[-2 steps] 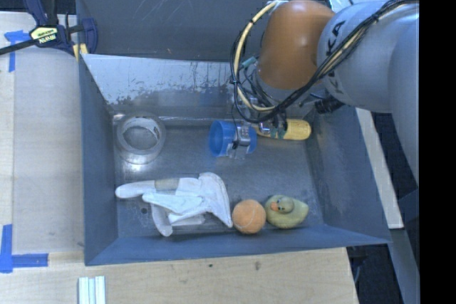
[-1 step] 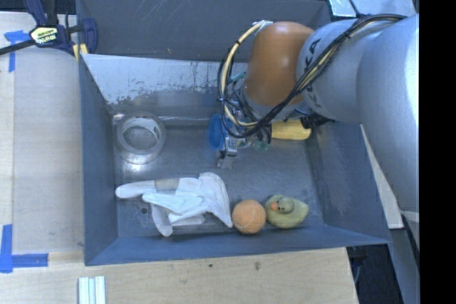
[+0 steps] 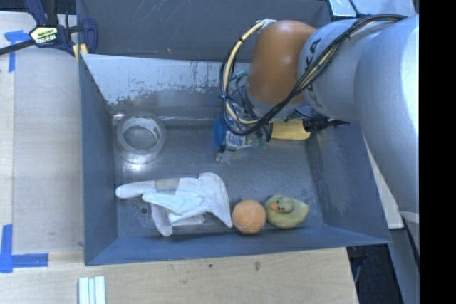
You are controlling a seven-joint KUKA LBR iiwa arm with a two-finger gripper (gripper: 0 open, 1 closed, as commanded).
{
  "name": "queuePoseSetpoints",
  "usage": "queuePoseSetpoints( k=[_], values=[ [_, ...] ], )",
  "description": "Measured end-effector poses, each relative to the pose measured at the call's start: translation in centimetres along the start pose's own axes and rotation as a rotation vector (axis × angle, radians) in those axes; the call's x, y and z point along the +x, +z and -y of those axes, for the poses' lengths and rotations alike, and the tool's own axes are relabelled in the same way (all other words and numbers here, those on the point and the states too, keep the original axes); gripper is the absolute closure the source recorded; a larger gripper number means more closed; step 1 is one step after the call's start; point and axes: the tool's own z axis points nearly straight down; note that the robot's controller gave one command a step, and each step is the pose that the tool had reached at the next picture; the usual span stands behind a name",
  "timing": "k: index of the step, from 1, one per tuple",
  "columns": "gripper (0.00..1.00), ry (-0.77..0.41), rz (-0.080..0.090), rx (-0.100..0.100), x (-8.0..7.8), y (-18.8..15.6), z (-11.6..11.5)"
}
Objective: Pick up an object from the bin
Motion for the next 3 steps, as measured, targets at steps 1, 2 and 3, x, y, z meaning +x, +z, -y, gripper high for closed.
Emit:
queuePoseSetpoints(
  k=[1, 2, 3],
  values=[
    [1.0, 0.001, 0.0, 0.0, 0.0, 0.0, 0.0],
    [1.0, 0.001, -0.002, 0.001, 0.1, -0.2, 0.1],
    [1.0, 0.001, -0.004, 0.001, 0.1, -1.4, 0.1]
  ],
)
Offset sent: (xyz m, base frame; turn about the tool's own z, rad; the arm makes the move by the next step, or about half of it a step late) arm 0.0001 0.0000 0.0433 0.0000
